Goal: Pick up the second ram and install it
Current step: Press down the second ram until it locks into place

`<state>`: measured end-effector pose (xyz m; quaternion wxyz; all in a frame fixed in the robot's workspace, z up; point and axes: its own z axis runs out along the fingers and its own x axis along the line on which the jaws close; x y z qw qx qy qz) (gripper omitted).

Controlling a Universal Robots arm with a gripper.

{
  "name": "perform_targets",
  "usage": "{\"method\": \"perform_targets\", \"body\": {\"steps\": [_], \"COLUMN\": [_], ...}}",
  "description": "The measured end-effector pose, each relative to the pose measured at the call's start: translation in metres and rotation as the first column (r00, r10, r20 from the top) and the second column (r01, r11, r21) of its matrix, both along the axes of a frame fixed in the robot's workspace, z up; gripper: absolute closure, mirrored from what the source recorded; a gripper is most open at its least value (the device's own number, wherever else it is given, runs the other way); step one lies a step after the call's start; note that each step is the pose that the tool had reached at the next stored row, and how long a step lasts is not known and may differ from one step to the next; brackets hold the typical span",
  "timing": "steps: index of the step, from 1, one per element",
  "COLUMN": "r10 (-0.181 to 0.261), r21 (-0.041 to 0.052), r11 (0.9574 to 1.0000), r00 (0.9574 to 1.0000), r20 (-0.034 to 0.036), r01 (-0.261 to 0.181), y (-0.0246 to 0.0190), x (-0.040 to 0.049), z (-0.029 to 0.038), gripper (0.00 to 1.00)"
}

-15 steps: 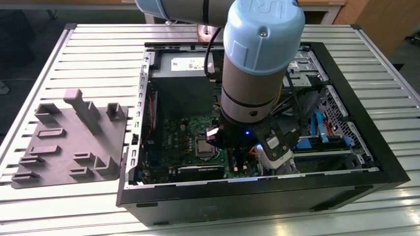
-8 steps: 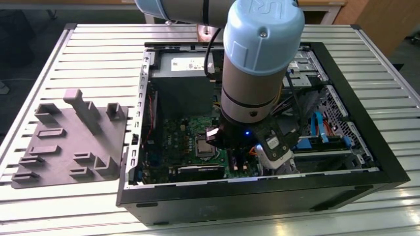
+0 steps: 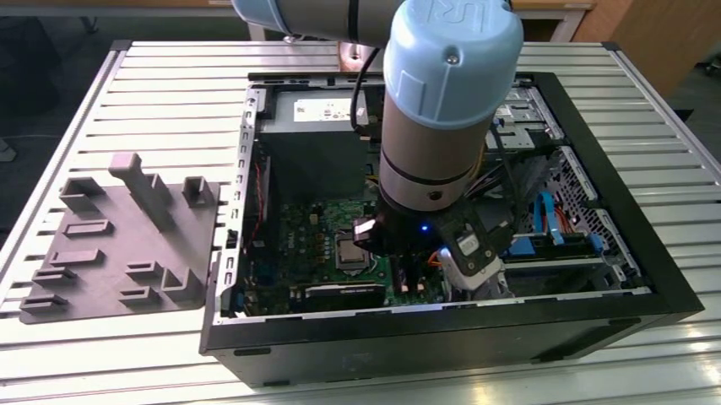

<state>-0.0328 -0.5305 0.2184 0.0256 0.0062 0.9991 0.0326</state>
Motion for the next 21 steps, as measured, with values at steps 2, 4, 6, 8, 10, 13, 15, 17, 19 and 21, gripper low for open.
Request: {"method": "perform_targets", "body": {"steps": [2,4,6,8,10,13,15,17,19,21], "r10": [0.000,0.000,0.000,0.000,0.000,0.000,0.000,0.000,0.000,0.000], "r21": [-0.0013,-0.0015,-0.0020,-0.0021,-0.0025,-0.0022,-0.0024,-0.0025,-0.0027,-0.0025], "r11": [1.0000,1.0000,1.0000,1.0000,1.0000,1.0000,1.0000,1.0000,1.0000,1.0000], "r00": [1.0000,1.0000,1.0000,1.0000,1.0000,1.0000,1.0000,1.0000,1.0000,1.0000], "r20": [-0.0004,-0.0004,-0.0006,-0.0006,-0.0006,-0.0005,-0.0005,-0.0005,-0.0006,-0.0005], "r01": [0.000,0.000,0.000,0.000,0.000,0.000,0.000,0.000,0.000,0.000], "y": [-0.0001,-0.0002,-0.0002,-0.0002,-0.0002,-0.0002,-0.0002,-0.0002,0.0002,0.0020], "x": [0.0000,-0.0001,-0.0001,-0.0001,-0.0001,0.0000,-0.0001,-0.0001,0.0000,-0.0001], "z": [0.0049,0.0096,0.0137,0.0178,0.0237,0.0240,0.0240,0.0241,0.0242,0.0241], "gripper": [0.89,0.89,0.89,0.89,0.89,0.89,0.89,0.89,0.89,0.89]}}
